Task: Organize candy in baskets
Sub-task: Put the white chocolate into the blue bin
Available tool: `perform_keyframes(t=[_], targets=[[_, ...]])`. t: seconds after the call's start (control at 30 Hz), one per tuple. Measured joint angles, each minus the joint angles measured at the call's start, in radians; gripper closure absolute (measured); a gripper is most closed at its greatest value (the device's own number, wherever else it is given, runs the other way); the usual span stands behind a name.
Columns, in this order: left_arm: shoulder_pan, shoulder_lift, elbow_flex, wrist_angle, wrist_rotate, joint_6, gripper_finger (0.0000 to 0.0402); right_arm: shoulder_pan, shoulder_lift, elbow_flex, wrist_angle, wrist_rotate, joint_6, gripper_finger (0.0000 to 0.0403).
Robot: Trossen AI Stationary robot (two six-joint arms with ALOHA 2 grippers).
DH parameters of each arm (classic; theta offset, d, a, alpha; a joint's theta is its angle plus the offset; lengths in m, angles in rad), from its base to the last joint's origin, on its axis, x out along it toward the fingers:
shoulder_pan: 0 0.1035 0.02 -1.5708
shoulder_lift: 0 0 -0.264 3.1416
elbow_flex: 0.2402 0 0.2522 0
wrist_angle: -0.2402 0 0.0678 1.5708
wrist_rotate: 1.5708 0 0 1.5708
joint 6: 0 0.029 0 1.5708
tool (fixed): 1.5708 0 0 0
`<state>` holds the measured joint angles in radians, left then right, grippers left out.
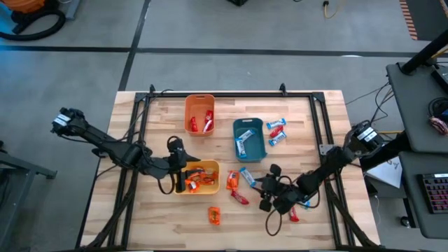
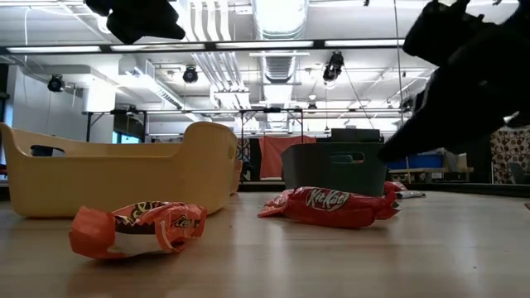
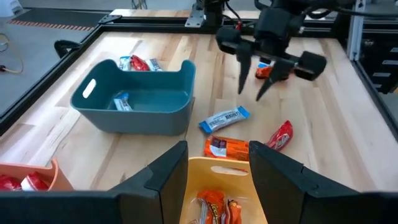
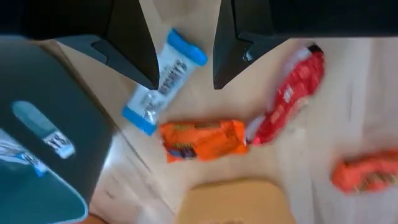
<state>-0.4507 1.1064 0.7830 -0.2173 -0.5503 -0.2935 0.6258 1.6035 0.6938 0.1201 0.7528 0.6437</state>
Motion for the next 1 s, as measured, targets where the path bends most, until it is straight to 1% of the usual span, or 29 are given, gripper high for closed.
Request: perform_keyframes(t=[0.07,0.2,0.4,0.47,0.57,0.7,0.9,1.0], targets=[[0.001,0.000,0.000,0.001,-0.029,0.000,0.0247,0.000,0.010,-0.016,0.045,-0.001,-0.005,0.0259],[0.001,-0.001,0.000,0.001,-0.082,0.000,0.0247,0.000,0.030,-0.025,0.052,0.011,-0.002,0.0259],[0.001,-0.002,0.000,0.003,-0.095,0.000,0.0247,0.000,0.070,-0.030,0.098,0.110,0.010,0.0259],[0.001,-0.002,0.000,0.003,-0.095,0.000,0.0247,-0.005,0.090,-0.030,0.139,0.108,0.012,0.0259],[0.001,-0.002,0.000,0.006,-0.095,0.000,0.0247,-0.017,0.119,-0.030,0.152,0.082,0.052,0.0259],[0.001,-0.001,0.000,0.007,-0.095,0.000,0.0247,-0.018,0.144,-0.031,0.155,0.114,0.111,0.0259],[0.001,-0.001,0.000,0.008,-0.095,0.000,0.0247,-0.030,0.149,-0.031,0.162,0.120,0.149,0.0259],[0.001,-0.001,0.000,0.008,-0.096,0.000,0.0247,-0.041,0.149,-0.031,0.175,0.089,0.149,0.0259]])
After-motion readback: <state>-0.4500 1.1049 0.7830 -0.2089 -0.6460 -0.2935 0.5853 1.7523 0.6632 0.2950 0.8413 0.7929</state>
